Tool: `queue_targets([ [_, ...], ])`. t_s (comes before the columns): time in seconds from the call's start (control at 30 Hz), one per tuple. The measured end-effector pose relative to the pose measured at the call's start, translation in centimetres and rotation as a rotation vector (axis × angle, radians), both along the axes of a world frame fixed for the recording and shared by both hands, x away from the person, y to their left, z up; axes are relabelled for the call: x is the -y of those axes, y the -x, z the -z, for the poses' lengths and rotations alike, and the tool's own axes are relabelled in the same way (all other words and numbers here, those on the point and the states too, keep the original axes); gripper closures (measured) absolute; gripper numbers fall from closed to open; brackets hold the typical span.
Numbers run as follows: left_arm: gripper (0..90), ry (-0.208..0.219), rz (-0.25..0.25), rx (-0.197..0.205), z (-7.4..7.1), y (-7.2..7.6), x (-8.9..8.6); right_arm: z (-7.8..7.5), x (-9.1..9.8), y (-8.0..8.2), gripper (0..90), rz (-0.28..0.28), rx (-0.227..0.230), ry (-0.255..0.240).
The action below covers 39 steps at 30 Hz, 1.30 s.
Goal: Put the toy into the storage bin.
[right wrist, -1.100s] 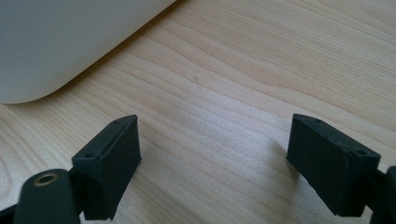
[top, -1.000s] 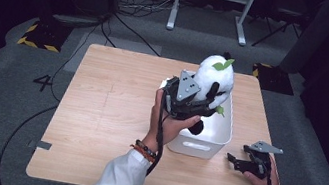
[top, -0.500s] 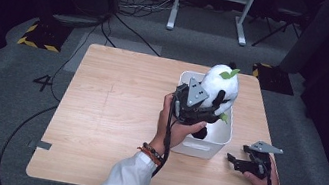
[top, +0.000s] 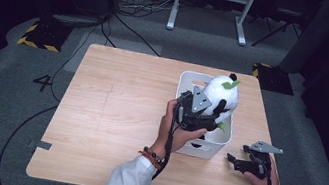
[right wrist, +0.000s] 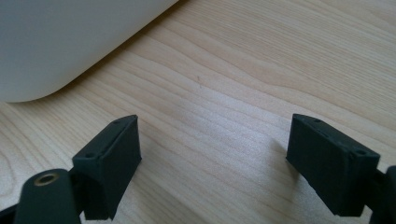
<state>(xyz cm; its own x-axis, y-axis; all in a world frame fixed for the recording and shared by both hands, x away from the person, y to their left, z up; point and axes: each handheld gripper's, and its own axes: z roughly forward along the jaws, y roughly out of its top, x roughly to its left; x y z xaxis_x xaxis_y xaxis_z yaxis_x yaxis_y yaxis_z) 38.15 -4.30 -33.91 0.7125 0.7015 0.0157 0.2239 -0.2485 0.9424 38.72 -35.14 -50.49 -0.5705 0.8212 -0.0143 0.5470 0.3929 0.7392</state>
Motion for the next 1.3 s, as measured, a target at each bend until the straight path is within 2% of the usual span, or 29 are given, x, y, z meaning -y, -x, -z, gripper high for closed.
queue_targets([
  [0.2, 33.8, -0.030, -0.005, 0.004, 0.1, 0.2, 0.2, 0.0, 0.0, 0.0, 17.4, -0.001, 0.000, 0.000],
  [0.33, 32.5, -0.066, -0.007, 0.002, 0.3, 0.2, 0.2, 0.0, 0.0, 0.0, 17.4, -0.001, 0.000, 0.000],
  [0.9, 28.2, -0.128, 0.001, -0.034, 1.1, -0.1, 0.0, 0.0, 0.0, 0.0, 17.4, -0.001, 0.000, 0.000],
  [1.3, 23.1, -0.239, 0.019, -0.054, 1.7, 0.1, 0.8, 0.0, 0.0, 0.0, 17.4, -0.001, 0.000, 0.000],
])
